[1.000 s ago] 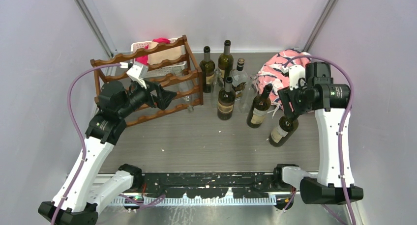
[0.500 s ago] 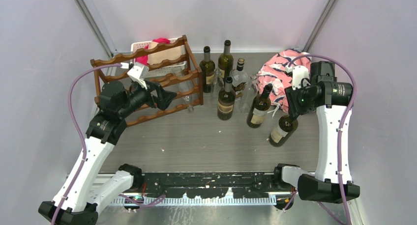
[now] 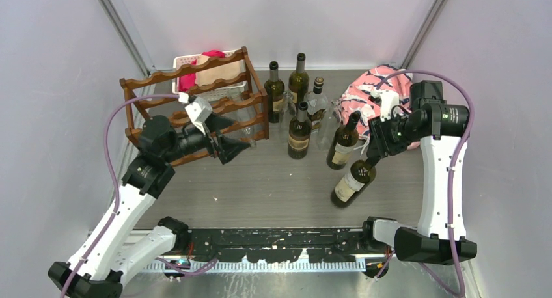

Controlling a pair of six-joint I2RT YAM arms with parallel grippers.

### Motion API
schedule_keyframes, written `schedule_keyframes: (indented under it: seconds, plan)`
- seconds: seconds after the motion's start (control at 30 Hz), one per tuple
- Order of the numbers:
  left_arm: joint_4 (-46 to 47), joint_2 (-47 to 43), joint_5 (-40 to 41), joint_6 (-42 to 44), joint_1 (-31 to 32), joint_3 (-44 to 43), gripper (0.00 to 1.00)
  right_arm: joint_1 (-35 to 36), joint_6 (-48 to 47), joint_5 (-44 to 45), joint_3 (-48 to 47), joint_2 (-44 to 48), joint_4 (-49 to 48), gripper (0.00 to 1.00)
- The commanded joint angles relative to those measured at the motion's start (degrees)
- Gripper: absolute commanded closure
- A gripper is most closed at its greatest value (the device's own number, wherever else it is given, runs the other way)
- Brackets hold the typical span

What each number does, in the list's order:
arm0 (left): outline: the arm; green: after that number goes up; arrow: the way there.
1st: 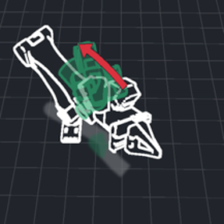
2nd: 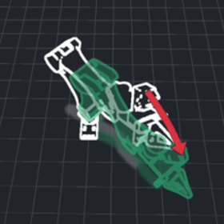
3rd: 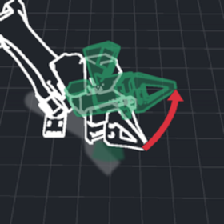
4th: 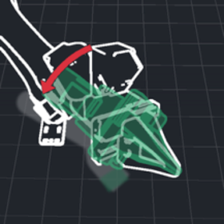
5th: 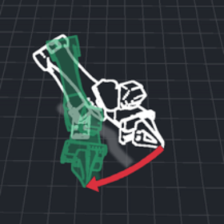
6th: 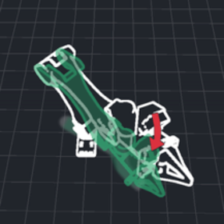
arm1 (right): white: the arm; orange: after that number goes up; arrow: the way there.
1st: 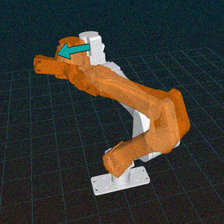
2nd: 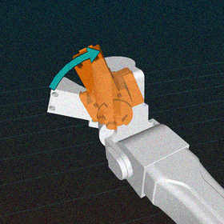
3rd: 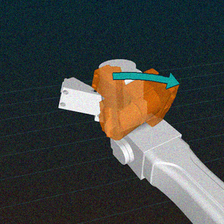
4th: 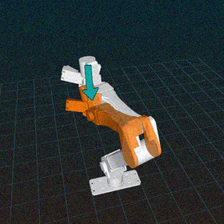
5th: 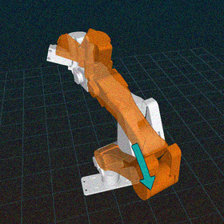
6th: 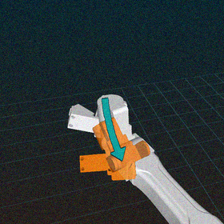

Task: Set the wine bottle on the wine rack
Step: Pick up the wine bottle from the center of the board.

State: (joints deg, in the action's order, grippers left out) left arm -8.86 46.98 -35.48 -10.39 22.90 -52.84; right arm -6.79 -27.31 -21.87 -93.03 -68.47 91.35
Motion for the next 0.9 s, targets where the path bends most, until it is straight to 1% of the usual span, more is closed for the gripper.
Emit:
schedule_keyframes:
  seconds: [0.0, 0.07, 0.1, 0.2, 0.23, 0.27, 0.4, 0.47, 0.57, 0.67, 0.8, 0.87]
  plan:
    - [7.9, -1.41, -5.81, 4.17, 5.4, 1.87, 0.09, 1.87, 0.85, -11.35, -1.55, 0.32, 2.04, 0.99]
    - [9.75, -1.11, -5.66, 3.89, 8.42, 3.29, 0.09, 4.24, 3.81, -13.44, 0.09, 0.79, -1.32, 0.99]
    - [10.44, -0.84, -5.32, 3.44, 10.21, 3.88, 0.11, 5.82, 5.67, -13.68, 1.09, 1.09, -3.69, 0.99]
    - [11.04, -0.64, -0.03, 3.14, 17.06, 5.65, 0.13, 11.58, 11.4, -13.87, 3.71, 1.71, -10.56, 0.99]
    - [11.51, -0.87, 2.89, 3.43, 19.76, 6.58, 0.14, 12.25, 12.35, -14.87, 4.15, 1.6, -11.96, 0.99]
    - [12.14, -1.11, 7.25, 4.03, 24.08, 7.78, 0.14, 12.4, 12.7, -16.96, 4.25, 1.06, -12.83, 0.99]
    - [19.17, -0.93, 22.64, 7.98, 37.07, 14.18, 0.15, 13.15, 14.63, -23.82, 6.71, 0.59, -17.79, 0.99]
    - [23.07, 0.23, 30.74, 11.87, 43.16, 17.44, 0.14, 13.65, 15.77, -25.82, 8.35, 0.8, -20.32, 0.99]
    - [29.13, 4.22, 41.99, 18.88, 50.88, 19.61, 0.12, 13.7, 18.48, -27.27, 12.09, 2.18, -25.76, 0.99]
    - [32.67, 9.91, 48.33, 21.52, 54.57, 18.99, 0.11, 13.82, 20.85, -28.54, 15.44, 3.4, -30.28, 0.99]
    - [40.32, 17.82, 53.16, 20.41, 55.58, 18.89, 0.1, 13.77, 21.07, -29.7, 17.65, 3.96, -31.52, 0.99]
    - [42.5, 20.99, 56.67, 19.51, 55.59, 18.37, 0.1, 13.81, 20.99, -29.56, 18.45, 4.73, -31.86, 0.99]
